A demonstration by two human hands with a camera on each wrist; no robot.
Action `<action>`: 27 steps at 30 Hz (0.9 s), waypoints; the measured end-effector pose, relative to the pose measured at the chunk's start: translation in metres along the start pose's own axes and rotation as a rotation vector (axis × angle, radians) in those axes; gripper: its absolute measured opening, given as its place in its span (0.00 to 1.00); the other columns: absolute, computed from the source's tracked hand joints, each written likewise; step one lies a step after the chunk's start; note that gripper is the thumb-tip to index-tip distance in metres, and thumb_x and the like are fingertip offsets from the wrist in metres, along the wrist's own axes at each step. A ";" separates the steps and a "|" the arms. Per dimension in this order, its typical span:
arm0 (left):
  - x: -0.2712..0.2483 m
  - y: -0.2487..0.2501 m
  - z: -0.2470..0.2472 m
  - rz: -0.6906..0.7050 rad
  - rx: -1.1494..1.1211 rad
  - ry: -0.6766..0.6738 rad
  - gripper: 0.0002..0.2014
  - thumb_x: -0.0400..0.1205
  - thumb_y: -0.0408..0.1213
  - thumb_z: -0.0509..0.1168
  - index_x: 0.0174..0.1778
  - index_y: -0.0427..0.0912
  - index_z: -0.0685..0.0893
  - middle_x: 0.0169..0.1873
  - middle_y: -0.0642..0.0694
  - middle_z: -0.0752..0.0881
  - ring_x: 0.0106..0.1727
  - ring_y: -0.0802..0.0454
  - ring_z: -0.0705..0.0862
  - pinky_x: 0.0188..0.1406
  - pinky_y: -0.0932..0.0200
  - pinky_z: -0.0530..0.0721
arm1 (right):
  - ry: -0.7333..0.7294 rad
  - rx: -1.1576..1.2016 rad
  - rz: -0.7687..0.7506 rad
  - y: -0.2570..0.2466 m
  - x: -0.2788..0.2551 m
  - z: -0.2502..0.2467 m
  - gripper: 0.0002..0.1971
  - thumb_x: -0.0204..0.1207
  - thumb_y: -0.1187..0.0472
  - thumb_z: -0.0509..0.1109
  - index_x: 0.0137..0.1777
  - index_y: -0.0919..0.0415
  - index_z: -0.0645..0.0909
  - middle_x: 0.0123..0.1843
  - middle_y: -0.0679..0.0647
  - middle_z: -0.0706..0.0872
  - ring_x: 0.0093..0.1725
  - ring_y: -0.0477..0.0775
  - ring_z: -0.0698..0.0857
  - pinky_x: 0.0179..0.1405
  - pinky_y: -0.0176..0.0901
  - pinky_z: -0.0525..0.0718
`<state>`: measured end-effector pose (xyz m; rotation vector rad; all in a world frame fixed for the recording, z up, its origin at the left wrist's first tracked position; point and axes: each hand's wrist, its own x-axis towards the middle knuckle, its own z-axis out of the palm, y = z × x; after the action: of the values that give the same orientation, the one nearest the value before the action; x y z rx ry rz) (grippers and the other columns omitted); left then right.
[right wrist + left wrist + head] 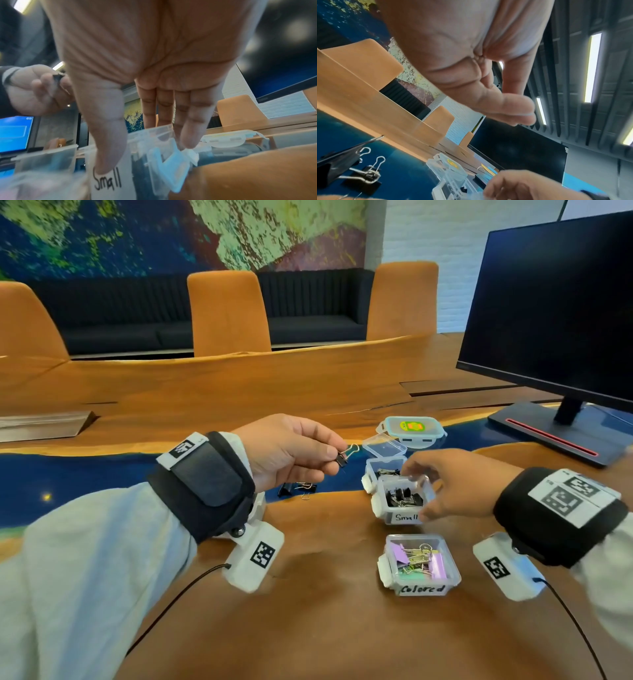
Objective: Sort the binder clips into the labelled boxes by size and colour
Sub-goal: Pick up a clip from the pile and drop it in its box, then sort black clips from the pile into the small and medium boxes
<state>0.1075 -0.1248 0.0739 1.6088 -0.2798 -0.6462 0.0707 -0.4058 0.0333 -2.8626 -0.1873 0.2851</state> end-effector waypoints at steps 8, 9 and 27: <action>0.032 -0.006 0.045 0.048 0.307 -0.077 0.10 0.83 0.24 0.69 0.59 0.33 0.88 0.44 0.37 0.92 0.41 0.51 0.92 0.39 0.62 0.91 | 0.024 -0.008 -0.086 -0.017 -0.001 -0.013 0.35 0.61 0.43 0.85 0.68 0.37 0.74 0.60 0.34 0.80 0.58 0.42 0.82 0.59 0.47 0.86; 0.035 -0.008 0.045 0.043 0.320 -0.084 0.11 0.83 0.24 0.69 0.61 0.33 0.87 0.48 0.36 0.92 0.42 0.50 0.93 0.39 0.61 0.91 | 0.024 -0.006 -0.088 -0.017 -0.001 -0.013 0.35 0.61 0.43 0.85 0.68 0.38 0.75 0.60 0.35 0.80 0.58 0.42 0.82 0.59 0.47 0.86; 0.062 -0.014 -0.020 -0.262 1.628 0.190 0.30 0.79 0.51 0.75 0.77 0.52 0.78 0.69 0.52 0.83 0.69 0.46 0.81 0.56 0.56 0.82 | -0.101 0.020 0.062 0.016 0.009 0.007 0.37 0.63 0.49 0.86 0.72 0.39 0.74 0.68 0.38 0.80 0.62 0.44 0.80 0.60 0.41 0.81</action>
<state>0.1666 -0.1391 0.0460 3.2827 -0.5095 -0.3937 0.0793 -0.4178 0.0207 -2.8396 -0.1142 0.4419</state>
